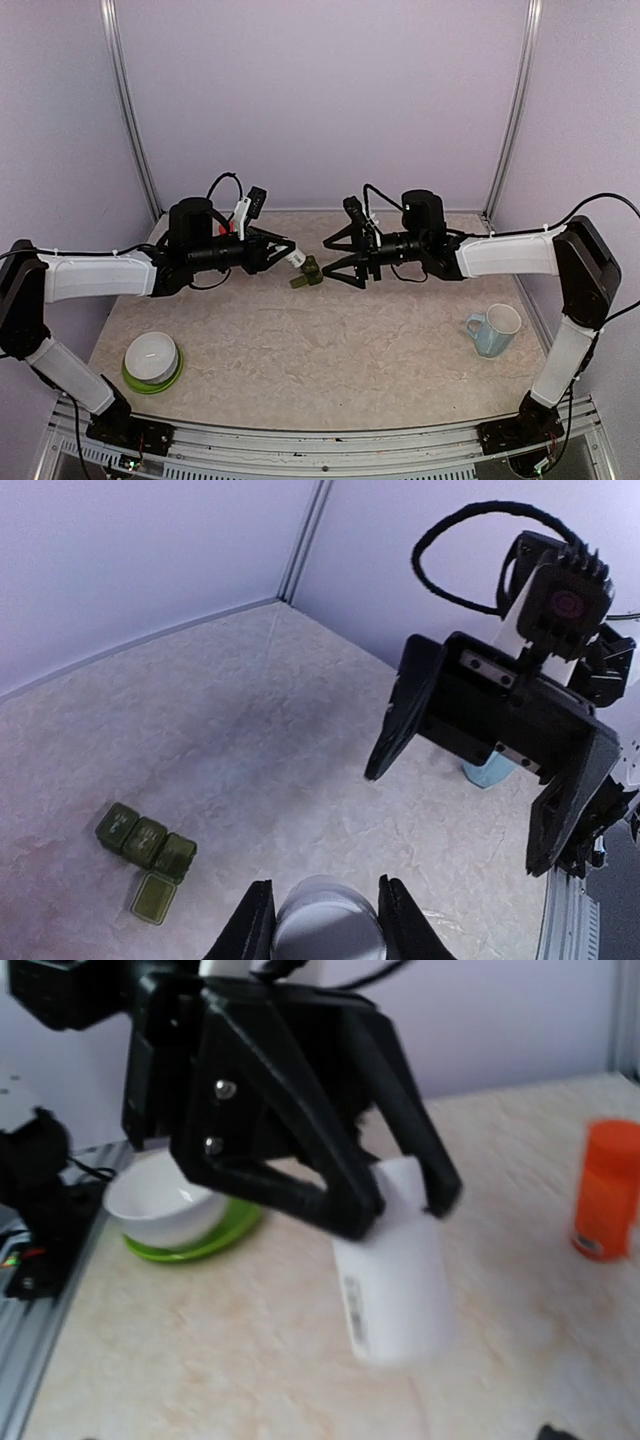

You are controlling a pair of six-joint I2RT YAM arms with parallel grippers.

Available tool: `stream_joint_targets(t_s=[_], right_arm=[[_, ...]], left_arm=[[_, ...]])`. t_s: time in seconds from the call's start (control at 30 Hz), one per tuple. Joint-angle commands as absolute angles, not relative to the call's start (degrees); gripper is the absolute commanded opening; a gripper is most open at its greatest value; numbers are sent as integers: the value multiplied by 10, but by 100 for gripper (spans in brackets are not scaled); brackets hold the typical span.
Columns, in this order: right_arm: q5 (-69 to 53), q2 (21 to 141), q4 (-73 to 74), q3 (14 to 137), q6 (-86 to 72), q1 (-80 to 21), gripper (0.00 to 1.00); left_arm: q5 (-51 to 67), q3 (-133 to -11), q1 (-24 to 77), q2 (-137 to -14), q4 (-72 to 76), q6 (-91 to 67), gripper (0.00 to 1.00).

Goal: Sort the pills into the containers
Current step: Pass from the left arm to the right

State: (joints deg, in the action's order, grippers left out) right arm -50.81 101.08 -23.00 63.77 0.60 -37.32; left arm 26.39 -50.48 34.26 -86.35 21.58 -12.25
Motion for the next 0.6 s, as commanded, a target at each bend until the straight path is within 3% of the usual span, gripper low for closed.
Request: stream_joint_targets(t_s=[0.0,0.57], right_arm=[[-544,995,-270,634,5,-395,92],[-648,1027,-419,639,-146,-415,85]], left_arm=[[305,-489,368,-838,293,-105,26],[340,-405,425,-801,487,-94,30]])
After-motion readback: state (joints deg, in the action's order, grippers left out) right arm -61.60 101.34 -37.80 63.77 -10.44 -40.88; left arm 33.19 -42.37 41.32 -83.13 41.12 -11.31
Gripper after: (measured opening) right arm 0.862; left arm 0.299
